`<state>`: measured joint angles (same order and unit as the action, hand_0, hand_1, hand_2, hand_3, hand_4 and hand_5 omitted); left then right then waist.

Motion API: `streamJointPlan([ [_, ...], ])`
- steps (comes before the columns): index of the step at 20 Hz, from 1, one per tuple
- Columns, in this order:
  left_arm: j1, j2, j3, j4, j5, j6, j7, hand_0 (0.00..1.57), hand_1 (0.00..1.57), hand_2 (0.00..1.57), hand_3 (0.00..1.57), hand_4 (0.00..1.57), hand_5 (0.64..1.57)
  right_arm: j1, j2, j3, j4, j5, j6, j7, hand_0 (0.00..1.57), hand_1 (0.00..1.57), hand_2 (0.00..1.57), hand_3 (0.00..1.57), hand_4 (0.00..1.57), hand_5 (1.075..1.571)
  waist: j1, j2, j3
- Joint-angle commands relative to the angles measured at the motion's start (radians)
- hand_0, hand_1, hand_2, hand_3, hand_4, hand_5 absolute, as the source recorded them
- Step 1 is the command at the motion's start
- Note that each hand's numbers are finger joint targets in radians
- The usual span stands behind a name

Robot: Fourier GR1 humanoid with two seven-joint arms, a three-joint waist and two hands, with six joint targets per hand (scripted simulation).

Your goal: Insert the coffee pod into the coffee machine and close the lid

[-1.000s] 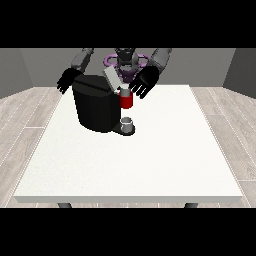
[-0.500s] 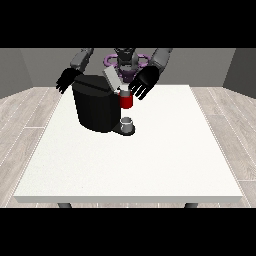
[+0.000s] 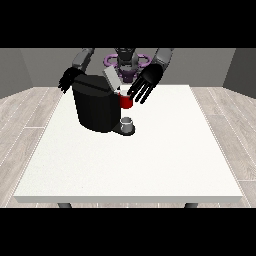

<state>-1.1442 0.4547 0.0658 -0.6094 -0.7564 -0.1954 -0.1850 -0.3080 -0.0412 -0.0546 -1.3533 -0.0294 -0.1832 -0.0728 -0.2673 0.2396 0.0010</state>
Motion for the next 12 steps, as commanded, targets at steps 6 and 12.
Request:
streamJointPlan([
  [6, 0.012, -0.041, 0.002, -0.004, -0.006, -0.029, 0.056, 0.00, 0.00, 0.00, 0.00, 0.00, 1.571, 0.038, 0.025, 0.021, 0.006, -0.001, -0.006, 0.039, 0.00, 0.00, 0.00, 0.00, 0.38, 1.571, 0.021, -0.089, -0.0008],
  [12, 0.077, -0.086, 0.018, -0.053, 0.038, -0.060, 0.034, 0.00, 0.00, 0.00, 0.00, 0.00, 1.571, 0.108, 0.007, -0.045, 0.063, -0.041, 0.017, -0.077, 0.00, 0.00, 0.00, 0.00, 0.43, 1.571, 0.091, -0.153, -0.0005],
])
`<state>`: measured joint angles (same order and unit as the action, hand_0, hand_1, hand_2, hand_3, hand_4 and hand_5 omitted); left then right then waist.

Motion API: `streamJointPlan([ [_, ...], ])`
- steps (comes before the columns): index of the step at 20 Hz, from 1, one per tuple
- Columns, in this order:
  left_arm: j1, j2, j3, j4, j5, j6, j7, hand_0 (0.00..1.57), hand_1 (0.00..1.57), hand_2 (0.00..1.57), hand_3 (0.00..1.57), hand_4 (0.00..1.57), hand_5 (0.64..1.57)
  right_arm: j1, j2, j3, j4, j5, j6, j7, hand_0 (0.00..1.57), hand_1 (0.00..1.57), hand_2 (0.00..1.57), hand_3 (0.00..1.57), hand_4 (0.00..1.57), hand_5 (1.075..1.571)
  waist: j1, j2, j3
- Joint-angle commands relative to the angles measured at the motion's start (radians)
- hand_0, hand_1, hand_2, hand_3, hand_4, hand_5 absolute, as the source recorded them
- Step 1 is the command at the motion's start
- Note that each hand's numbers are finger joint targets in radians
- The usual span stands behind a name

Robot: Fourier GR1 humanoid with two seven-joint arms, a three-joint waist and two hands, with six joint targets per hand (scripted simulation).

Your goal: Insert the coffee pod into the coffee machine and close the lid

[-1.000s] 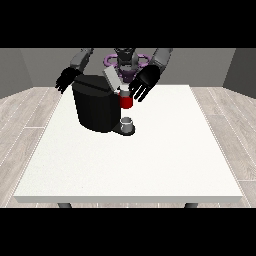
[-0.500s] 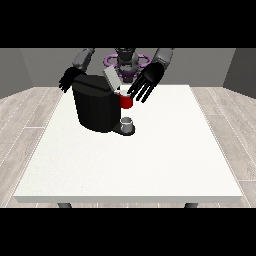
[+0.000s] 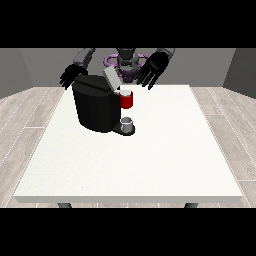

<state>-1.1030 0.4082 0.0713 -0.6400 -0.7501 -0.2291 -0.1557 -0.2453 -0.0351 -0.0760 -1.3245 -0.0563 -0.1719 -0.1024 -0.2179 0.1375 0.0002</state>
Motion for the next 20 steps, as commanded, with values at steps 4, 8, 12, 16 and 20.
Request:
streamJointPlan([
  [4, 0.136, -0.111, 0.144, -0.014, 0.176, 0.030, -0.024, 0.00, 0.00, 0.00, 0.00, 0.00, 1.571, 0.096, -0.031, -0.050, 0.009, -0.039, 0.022, 0.000, 0.00, 0.00, 0.00, 0.00, 0.37, 1.571, 0.083, -0.138, -0.0010],
  [8, 0.207, -0.185, 0.259, 0.009, 0.327, -0.010, -0.048, 0.00, 0.00, 0.00, 0.00, 0.26, 1.571, 0.121, -0.050, -0.035, -0.027, -0.028, 0.039, 0.009, 0.00, 0.00, 0.00, 0.00, 0.49, 1.571, 0.113, -0.221, -0.0022],
  [12, 0.324, -0.245, 0.276, -0.001, 0.369, 0.001, -0.075, 0.00, 0.00, 0.00, 0.00, 0.00, 1.571, 0.180, -0.076, 0.011, -0.062, -0.007, 0.091, 0.021, 0.00, 0.00, 0.00, 0.00, 0.39, 1.571, 0.155, -0.326, -0.0011],
  [16, 0.422, -0.310, 0.279, -0.015, 0.391, 0.040, -0.128, 0.00, 0.00, 0.00, 0.00, 0.19, 1.571, 0.102, -0.094, 0.036, -0.132, -0.019, 0.117, 0.115, 0.00, 0.00, 0.00, 0.00, 0.26, 1.571, 0.195, -0.359, -0.0012],
  [20, 0.446, -0.330, 0.299, -0.048, 0.449, 0.011, -0.085, 0.00, 0.00, 0.00, 0.00, 0.09, 1.571, 0.063, -0.126, 0.035, -0.158, -0.010, 0.129, 0.151, 0.00, 0.00, 0.00, 0.00, 0.04, 1.571, 0.237, -0.375, -0.0005],
])
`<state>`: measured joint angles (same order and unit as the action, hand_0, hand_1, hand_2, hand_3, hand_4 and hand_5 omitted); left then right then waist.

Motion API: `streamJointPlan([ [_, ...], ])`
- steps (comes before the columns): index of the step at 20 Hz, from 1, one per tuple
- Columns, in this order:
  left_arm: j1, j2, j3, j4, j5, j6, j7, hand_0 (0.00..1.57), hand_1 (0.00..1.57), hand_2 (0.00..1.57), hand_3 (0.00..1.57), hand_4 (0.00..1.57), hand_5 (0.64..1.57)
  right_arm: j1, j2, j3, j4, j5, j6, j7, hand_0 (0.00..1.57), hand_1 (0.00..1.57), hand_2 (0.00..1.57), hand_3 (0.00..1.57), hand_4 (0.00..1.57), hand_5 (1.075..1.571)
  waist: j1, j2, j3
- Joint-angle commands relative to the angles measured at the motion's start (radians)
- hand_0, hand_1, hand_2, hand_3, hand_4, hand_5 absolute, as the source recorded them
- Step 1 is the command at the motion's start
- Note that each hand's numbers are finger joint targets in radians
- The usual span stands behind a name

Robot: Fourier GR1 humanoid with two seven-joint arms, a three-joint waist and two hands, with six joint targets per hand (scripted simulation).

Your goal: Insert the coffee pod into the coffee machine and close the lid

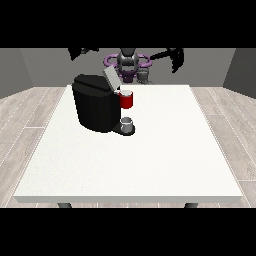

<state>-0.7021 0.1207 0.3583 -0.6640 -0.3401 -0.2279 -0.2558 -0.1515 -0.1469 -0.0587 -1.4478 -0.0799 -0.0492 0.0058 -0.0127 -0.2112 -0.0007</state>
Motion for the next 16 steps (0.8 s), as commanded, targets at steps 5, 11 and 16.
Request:
streamJointPlan([
  [5, 0.113, -0.096, -0.012, -0.090, 0.091, -0.056, 0.013, 0.00, 0.00, 0.00, 0.00, 0.00, 1.571, -0.066, -0.055, -0.017, 0.007, -0.026, 0.071, 0.040, 0.00, 0.00, 0.00, 0.00, 0.00, 1.571, 0.129, -0.023, 0.0008],
  [11, 0.189, -0.101, -0.019, -0.193, 0.160, -0.088, 0.063, 0.00, 0.00, 0.00, 0.00, 0.03, 1.571, -0.119, -0.046, 0.041, -0.007, 0.044, 0.055, 0.093, 0.00, 0.00, 0.00, 0.00, 0.24, 1.571, 0.149, -0.007, 0.0007],
  [16, 0.248, -0.119, -0.115, -0.329, 0.240, -0.062, 0.106, 0.00, 0.00, 0.00, 0.00, 0.20, 1.571, -0.140, -0.034, 0.033, 0.090, 0.068, 0.072, -0.006, 0.00, 0.00, 0.00, 0.00, 0.12, 1.571, 0.186, 0.029, 0.0011],
])
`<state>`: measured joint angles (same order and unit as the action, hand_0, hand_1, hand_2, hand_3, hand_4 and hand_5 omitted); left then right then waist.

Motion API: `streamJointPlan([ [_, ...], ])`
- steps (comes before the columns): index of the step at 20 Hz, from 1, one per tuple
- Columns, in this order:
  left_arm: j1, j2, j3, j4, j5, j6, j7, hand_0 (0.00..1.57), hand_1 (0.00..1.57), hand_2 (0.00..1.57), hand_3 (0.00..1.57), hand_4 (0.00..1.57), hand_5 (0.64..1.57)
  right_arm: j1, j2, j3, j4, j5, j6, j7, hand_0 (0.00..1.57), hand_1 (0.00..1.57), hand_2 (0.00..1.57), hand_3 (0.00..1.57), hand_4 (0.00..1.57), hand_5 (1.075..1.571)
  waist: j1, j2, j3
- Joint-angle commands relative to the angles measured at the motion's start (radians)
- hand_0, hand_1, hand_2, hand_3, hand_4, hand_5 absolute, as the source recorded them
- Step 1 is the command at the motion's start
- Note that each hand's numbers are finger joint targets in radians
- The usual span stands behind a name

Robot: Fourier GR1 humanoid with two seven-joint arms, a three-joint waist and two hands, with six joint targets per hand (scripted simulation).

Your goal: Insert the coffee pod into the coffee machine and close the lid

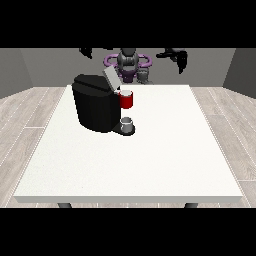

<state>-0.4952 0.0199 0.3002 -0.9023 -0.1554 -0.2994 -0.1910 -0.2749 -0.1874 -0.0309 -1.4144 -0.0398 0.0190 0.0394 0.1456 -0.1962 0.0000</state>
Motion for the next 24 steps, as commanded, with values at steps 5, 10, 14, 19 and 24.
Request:
streamJointPlan([
  [5, 0.104, -0.019, -0.090, -0.202, 0.091, 0.004, 0.050, 0.00, 0.00, 0.00, 0.00, 0.00, 1.571, -0.102, -0.010, -0.084, 0.127, -0.044, 0.030, -0.069, 0.00, 0.00, 0.00, 0.00, 0.00, 1.571, 0.052, 0.098, 0.0005],
  [10, 0.177, -0.016, -0.076, -0.281, 0.103, 0.008, 0.058, 0.00, 0.00, 0.00, 0.00, 0.00, 1.571, -0.116, 0.058, -0.039, 0.162, -0.004, -0.024, -0.040, 0.00, 0.00, 0.00, 0.00, 0.00, 1.571, 0.027, 0.132, 0.0002],
  [14, 0.218, -0.001, -0.097, -0.369, 0.115, 0.026, 0.077, 0.00, 0.00, 0.00, 0.00, 0.00, 1.571, -0.145, 0.014, -0.066, 0.230, -0.008, 0.042, -0.129, 0.00, 0.00, 0.00, 0.00, 0.00, 1.571, 0.009, 0.177, 0.0003],
  [19, 0.202, 0.037, -0.093, -0.436, 0.170, 0.011, 0.188, 0.00, 0.00, 0.00, 0.00, 0.00, 1.571, -0.206, 0.045, -0.041, 0.282, 0.028, 0.007, -0.093, 0.00, 0.00, 0.00, 0.00, 0.00, 1.571, 0.010, 0.181, 0.0002],
  [24, 0.260, 0.060, -0.104, -0.464, 0.160, 0.013, 0.099, 0.00, 0.00, 0.00, 0.00, 0.00, 1.571, -0.288, 0.027, -0.053, 0.316, 0.047, 0.001, -0.098, 0.00, 0.00, 0.00, 0.00, 0.00, 1.571, 0.019, 0.223, 0.0000],
])
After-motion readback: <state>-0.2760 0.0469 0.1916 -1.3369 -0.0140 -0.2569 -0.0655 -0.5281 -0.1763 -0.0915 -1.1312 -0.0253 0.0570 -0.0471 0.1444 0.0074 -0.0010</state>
